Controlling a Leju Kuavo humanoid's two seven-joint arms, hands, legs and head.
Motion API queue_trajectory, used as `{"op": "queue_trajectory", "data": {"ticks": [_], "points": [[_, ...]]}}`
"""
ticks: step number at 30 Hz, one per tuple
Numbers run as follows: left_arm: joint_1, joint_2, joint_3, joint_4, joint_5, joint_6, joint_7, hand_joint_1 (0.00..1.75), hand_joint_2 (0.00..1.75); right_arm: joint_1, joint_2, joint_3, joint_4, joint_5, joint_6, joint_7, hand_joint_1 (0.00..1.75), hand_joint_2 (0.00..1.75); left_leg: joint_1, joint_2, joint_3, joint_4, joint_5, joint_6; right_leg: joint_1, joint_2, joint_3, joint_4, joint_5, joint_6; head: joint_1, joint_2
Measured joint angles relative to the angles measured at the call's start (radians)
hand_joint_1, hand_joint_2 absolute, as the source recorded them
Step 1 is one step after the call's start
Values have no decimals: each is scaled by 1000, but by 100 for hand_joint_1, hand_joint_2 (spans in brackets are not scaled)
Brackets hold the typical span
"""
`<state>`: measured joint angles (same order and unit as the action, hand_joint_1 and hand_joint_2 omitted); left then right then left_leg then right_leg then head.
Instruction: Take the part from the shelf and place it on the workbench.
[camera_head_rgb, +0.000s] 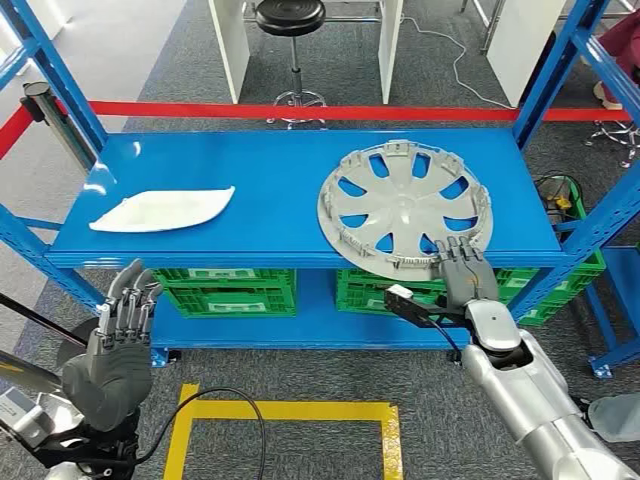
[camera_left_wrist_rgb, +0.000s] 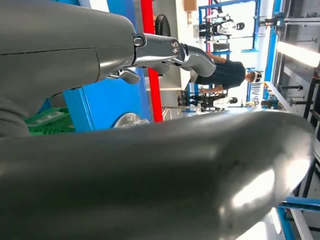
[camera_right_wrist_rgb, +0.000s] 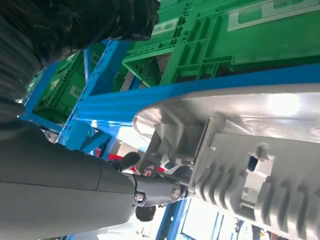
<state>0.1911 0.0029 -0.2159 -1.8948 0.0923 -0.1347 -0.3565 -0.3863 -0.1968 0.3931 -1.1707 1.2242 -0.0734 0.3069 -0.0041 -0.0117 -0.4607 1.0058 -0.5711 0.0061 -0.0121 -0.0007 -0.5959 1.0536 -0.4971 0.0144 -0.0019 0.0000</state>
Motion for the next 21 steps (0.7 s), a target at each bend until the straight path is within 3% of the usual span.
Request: {"op": "queue_trajectory", "data": {"ticks": [21], "points": [[0,-8,17,0,-2,-23,12,0,0,-100,121,115,55,58,40,3,0,175,0,2,0,0,1,-1,0,0,0,1,0,0,0,0]]}}
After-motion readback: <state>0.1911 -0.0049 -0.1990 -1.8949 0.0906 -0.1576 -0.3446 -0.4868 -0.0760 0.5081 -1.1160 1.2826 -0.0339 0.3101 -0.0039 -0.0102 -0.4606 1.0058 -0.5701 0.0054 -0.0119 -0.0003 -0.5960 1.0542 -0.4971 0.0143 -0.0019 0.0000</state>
